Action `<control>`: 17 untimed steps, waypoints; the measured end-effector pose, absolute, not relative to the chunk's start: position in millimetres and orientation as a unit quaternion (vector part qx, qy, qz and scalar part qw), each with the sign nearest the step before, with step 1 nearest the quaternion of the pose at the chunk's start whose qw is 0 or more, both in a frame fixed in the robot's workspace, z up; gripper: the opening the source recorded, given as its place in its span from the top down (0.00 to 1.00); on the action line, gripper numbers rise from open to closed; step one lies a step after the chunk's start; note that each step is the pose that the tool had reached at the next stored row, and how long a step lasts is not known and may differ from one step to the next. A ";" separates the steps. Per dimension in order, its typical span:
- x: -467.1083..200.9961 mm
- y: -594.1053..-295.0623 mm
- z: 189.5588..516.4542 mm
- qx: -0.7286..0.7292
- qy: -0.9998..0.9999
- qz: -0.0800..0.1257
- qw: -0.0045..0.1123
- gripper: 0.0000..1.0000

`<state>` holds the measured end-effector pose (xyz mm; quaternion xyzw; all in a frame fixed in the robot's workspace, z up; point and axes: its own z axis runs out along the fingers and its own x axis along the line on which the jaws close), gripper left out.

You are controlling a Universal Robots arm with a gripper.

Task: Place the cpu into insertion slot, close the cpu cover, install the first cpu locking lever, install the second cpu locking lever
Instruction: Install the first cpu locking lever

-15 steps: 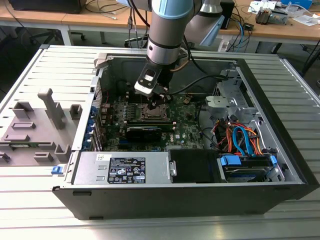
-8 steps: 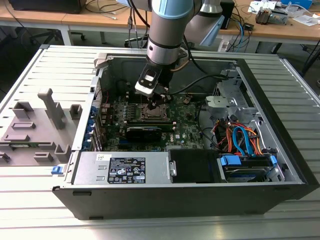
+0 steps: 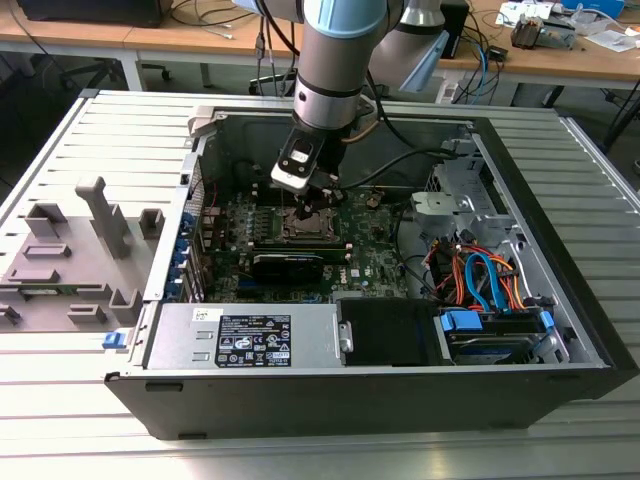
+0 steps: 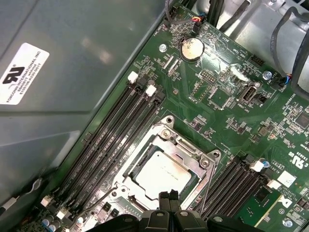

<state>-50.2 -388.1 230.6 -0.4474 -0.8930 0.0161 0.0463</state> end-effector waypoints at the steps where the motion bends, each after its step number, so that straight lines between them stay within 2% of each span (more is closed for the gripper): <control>1: -50.2 -388.1 230.6 -0.446 -0.894 0.016 0.046 0.89; 17: -50.2 -388.1 230.6 -0.428 -0.903 0.017 0.046 0.89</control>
